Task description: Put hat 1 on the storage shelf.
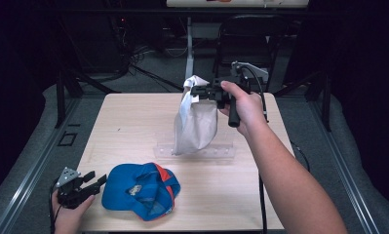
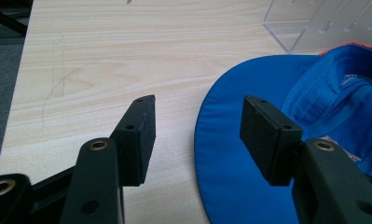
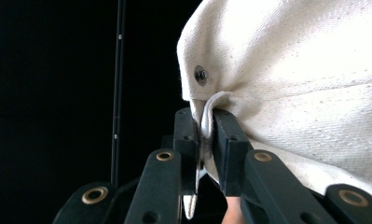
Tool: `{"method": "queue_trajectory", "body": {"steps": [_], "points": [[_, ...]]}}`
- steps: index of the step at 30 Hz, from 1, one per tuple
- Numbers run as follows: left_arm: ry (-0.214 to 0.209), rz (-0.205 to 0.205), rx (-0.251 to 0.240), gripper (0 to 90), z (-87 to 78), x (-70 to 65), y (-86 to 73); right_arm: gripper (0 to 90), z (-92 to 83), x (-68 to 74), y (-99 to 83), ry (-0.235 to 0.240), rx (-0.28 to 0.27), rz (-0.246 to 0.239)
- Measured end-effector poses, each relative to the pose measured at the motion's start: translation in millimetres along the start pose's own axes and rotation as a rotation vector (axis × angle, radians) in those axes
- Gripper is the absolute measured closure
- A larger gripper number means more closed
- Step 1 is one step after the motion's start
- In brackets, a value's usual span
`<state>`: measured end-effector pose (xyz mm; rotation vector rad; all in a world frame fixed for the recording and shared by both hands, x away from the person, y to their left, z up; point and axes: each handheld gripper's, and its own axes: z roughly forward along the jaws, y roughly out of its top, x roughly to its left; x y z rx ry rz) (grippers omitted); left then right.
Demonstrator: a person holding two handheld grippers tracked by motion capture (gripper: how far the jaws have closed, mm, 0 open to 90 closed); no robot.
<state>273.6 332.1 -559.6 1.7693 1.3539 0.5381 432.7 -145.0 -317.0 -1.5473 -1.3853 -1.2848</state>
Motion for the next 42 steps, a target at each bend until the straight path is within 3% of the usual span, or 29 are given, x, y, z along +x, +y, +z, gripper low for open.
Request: {"method": "queue_trajectory", "body": {"steps": [9, 15, 21, 26, 36, 39, 42], "points": [[-0.014, 0.011, 0.002, 46.0, -1.2, -4.0, 1.9, 80.9, 16.2, -2.7, 8.8, -0.025, -0.017, 0.008], [-0.035, 0.058, -0.035, 46.0, -5.0, -18.7, 8.7, 80.8, 22.4, -7.0, 14.6, -0.031, -0.033, 0.022], [-0.055, 0.095, -0.04, 46.0, -6.2, -31.1, 14.7, 80.5, 22.6, -7.2, 16.3, -0.031, -0.032, 0.021], [-0.061, 0.095, -0.043, 45.9, -3.6, -34.5, 15.5, 80.0, 25.0, -8.6, 16.6, -0.054, -0.023, 0.017], [-0.071, 0.106, -0.048, 45.9, -3.5, -40.1, 19.2, 79.8, 42.4, -8.4, 16.8, -0.009, -0.017, 0.021], [-0.082, 0.122, -0.063, 46.0, -5.1, -48.2, 26.0, 79.8, 49.7, -7.8, 16.5, 0.0, -0.012, 0.023], [-0.134, 0.194, -0.074, 46.0, -6.0, -72.0, 42.1, 79.8, 58.5, -8.2, 16.3, 0.008, -0.019, 0.011]]}}
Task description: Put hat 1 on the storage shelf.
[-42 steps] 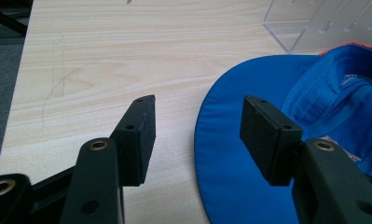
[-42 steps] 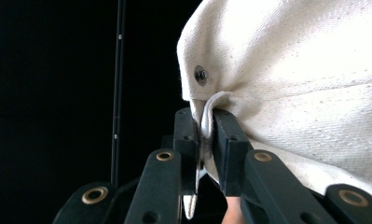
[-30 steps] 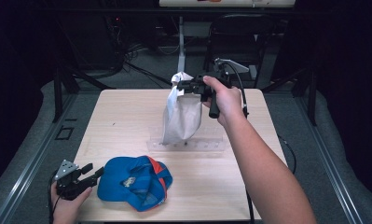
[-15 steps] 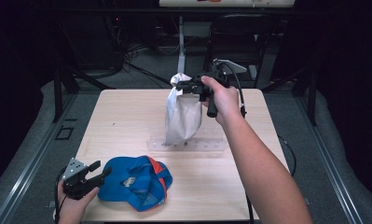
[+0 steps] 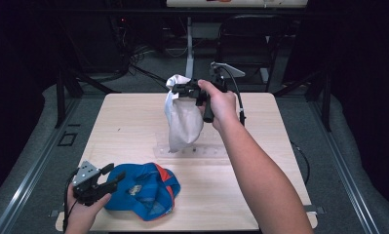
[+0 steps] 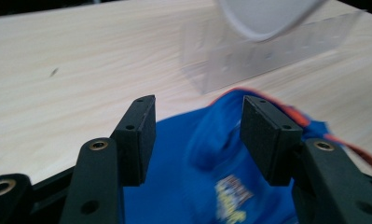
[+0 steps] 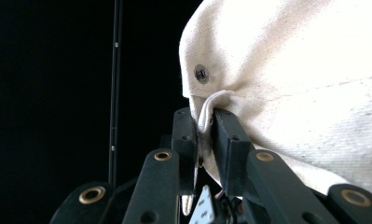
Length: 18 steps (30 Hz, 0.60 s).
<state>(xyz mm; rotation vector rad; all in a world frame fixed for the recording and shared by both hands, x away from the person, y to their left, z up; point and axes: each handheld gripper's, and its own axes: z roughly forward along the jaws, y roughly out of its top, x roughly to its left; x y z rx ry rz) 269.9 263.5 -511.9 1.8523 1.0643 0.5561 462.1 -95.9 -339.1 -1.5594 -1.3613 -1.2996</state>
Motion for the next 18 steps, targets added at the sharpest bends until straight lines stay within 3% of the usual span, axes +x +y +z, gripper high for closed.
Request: {"method": "queue_trajectory", "body": {"steps": [5, 6, 7, 8, 9, 12, 15, 18], "points": [[-0.059, 0.046, 0.006, 47.1, 13.5, -18.6, 21.7, 79.8, 4.7, 0.7, -0.4, -0.005, 0.002, -0.004], [-0.092, 0.064, 0.002, 47.1, 24.1, -29.6, 33.4, 79.7, 6.0, 1.7, -0.2, -0.003, -0.002, -0.006], [-0.092, 0.064, 0.002, 47.2, 24.1, -29.6, 33.4, 79.7, 6.0, 1.7, -0.2, -0.003, -0.002, -0.006], [-0.118, 0.105, 0.014, 47.1, 36.0, -43.1, 45.4, 79.6, 7.7, 3.2, -0.1, -0.003, 0.004, -0.011], [-0.118, 0.105, 0.014, 47.2, 36.0, -43.1, 45.4, 79.6, 7.7, 3.2, -0.1, -0.003, 0.004, -0.011], [-0.143, 0.138, 0.031, 47.5, 58.5, -61.5, 58.8, 79.5, 11.3, 2.6, 0.4, 0.006, 0.006, -0.014], [-0.152, 0.129, 0.034, 47.8, 69.0, -68.0, 63.8, 79.5, 12.7, 2.5, 0.8, 0.006, 0.007, -0.011], [-0.135, 0.112, 0.028, 49.1, 86.5, -75.6, 72.5, 79.4, 14.6, 2.5, 1.0, 0.011, 0.011, -0.015]]}}
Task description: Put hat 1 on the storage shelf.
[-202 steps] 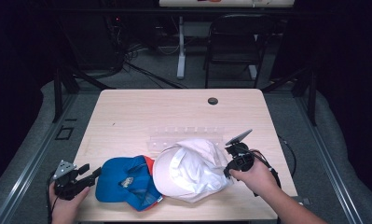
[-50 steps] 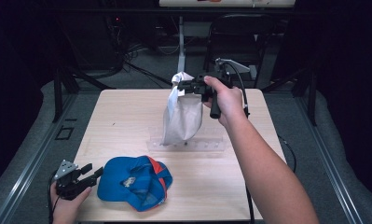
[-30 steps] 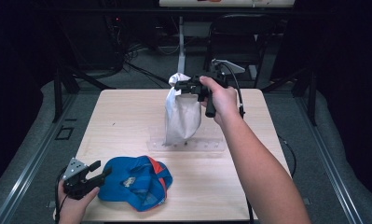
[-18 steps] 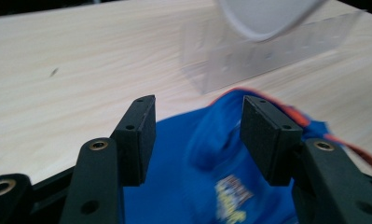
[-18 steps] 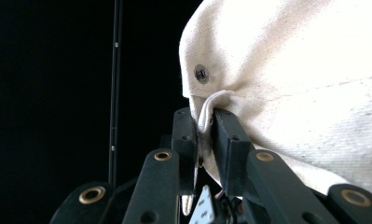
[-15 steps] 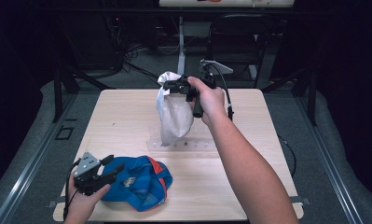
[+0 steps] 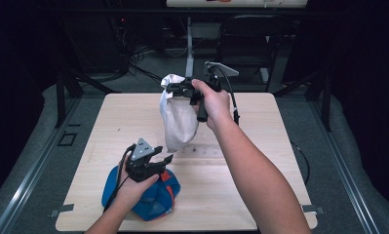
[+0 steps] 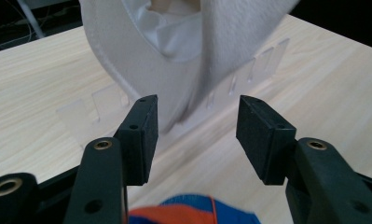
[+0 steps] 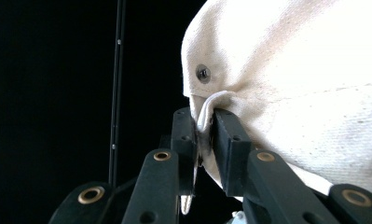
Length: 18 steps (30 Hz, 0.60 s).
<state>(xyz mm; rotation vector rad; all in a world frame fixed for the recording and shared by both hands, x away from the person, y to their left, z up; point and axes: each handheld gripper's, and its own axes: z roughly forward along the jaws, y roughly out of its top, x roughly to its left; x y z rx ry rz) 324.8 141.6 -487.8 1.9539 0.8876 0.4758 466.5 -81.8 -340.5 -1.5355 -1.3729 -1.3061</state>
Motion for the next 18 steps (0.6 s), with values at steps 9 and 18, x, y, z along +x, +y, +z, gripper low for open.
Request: {"method": "queue_trajectory", "body": {"steps": [9, 18], "points": [[0.059, 0.026, 0.049, 77.9, 21.0, 2.0, 3.5, 79.2, 1.0, 2.8, -2.3, -0.012, 0.019, -0.017], [0.045, -0.096, 0.007, 82.4, 15.9, 19.4, -14.0, 79.1, 2.0, 0.7, -8.9, -0.051, 0.046, -0.042]]}}
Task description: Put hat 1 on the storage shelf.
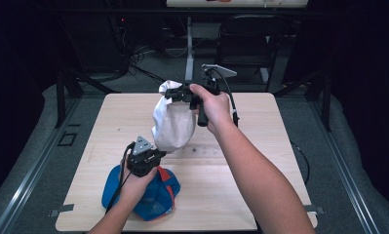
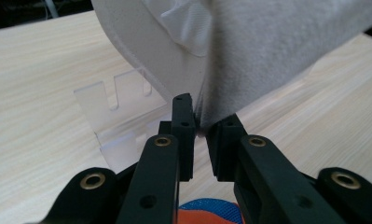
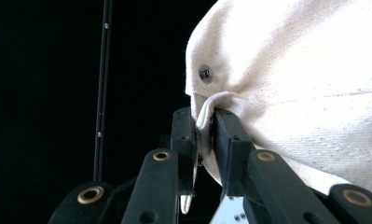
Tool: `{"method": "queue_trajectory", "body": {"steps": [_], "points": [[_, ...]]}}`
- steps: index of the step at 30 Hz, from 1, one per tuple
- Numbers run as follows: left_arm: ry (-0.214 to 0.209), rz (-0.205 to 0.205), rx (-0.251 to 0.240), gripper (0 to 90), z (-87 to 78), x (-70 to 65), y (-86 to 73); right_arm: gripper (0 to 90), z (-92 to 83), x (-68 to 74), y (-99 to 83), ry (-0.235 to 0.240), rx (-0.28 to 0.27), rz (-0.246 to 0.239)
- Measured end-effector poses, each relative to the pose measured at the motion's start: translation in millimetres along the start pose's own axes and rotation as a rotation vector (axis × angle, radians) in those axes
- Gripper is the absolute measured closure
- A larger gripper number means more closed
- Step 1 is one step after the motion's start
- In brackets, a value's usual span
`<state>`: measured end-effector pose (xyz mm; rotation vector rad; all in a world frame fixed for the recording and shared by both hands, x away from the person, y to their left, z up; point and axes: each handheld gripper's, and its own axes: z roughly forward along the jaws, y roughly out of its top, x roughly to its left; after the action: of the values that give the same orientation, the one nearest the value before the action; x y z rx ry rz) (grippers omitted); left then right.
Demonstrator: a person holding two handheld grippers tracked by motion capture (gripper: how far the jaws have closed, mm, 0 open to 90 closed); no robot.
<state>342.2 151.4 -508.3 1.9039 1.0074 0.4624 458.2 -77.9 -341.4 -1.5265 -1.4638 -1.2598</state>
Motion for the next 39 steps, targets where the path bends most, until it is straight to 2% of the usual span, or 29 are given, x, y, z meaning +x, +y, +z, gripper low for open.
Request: {"method": "queue_trajectory", "body": {"steps": [1, 2, 4, 9, 12, 15, 19, 20, 21, 22, 25, 26, 27, 29, 32, 33, 34, 35, 37, 39], "points": [[0.0, 0.0, 0.0, 82.4, 0.0, 0.0, 0.0, 79.1, 0.0, 0.0, 0.0, 0.0, 0.0, 0.0], [-0.008, -0.031, -0.005, 82.4, -0.4, 3.1, -2.7, 79.1, 1.1, -1.8, -1.2, -0.004, 0.002, 0.002], [-0.014, -0.067, -0.017, 82.4, 0.1, 5.8, -6.1, 79.1, 1.8, -4.5, -1.9, -0.013, 0.005, -0.001], [-0.011, -0.093, -0.028, 83.0, 1.4, 8.5, -13.7, 79.5, 0.9, -12.1, -2.3, -0.039, 0.009, -0.007], [-0.007, -0.12, -0.006, 83.1, 4.8, 8.3, -17.8, 79.7, -0.5, -16.3, -2.3, -0.047, 0.005, -0.003], [-0.009, -0.11, 0.022, 83.3, 9.5, 7.4, -20.4, 80.4, -1.1, -20.2, -2.3, -0.058, -0.004, 0.002], [-0.007, -0.095, 0.021, 83.4, 9.9, 7.1, -21.4, 81.3, -4.6, -28.2, -2.1, -0.051, -0.013, 0.013], [0.012, -0.067, 0.033, 83.3, 9.7, 4.5, -20.2, 81.1, -6.6, -30.5, -2.0, -0.052, -0.015, 0.018], [0.012, -0.067, 0.033, 83.0, 9.7, 4.5, -20.2, 81.1, -6.6, -30.5, -2.0, -0.052, -0.015, 0.018], [0.013, -0.047, 0.042, 81.3, 9.1, 2.7, -19.5, 79.6, -8.9, -31.8, -2.7, -0.05, -0.012, 0.014], [0.01, -0.049, 0.039, 68.4, 7.9, 1.6, -19.9, 78.2, -10.5, -31.2, -4.2, -0.053, -0.017, 0.008], [0.016, -0.043, 0.018, 64.5, 3.3, 0.1, -20.0, 74.4, -13.6, -30.5, -6.3, -0.063, -0.011, -0.015], [0.016, -0.043, 0.018, 62.2, 3.3, 0.1, -20.0, 74.4, -13.6, -30.5, -6.3, -0.063, -0.011, -0.015], [0.009, -0.04, 0.005, 59.4, -3.7, -0.8, -20.8, 69.3, -18.3, -29.5, -9.2, -0.082, -0.025, -0.051], [0.001, -0.04, -0.012, 54.7, -16.6, -0.1, -24.6, 59.5, -30.2, -26.7, -14.6, -0.147, -0.062, -0.143], [0.001, -0.04, -0.012, 54.0, -16.6, -0.1, -24.6, 59.5, -30.2, -26.7, -14.6, -0.147, -0.062, -0.143], [-0.003, -0.041, -0.01, 53.0, -21.4, 1.0, -26.0, 55.4, -36.2, -25.6, -18.6, -0.183, -0.066, -0.195], [-0.005, -0.044, -0.012, 53.0, -24.1, 1.6, -26.8, 55.4, -36.2, -25.6, -18.6, -0.183, -0.066, -0.195], [-0.01, -0.042, -0.019, 51.8, -32.2, 3.7, -29.4, 52.9, -42.5, -26.7, -24.4, -0.204, -0.082, -0.24], [-0.003, -0.033, -0.01, 50.9, -40.5, 6.6, -31.9, 54.6, -49.0, -29.1, -30.3, -0.199, -0.106, -0.258]]}}
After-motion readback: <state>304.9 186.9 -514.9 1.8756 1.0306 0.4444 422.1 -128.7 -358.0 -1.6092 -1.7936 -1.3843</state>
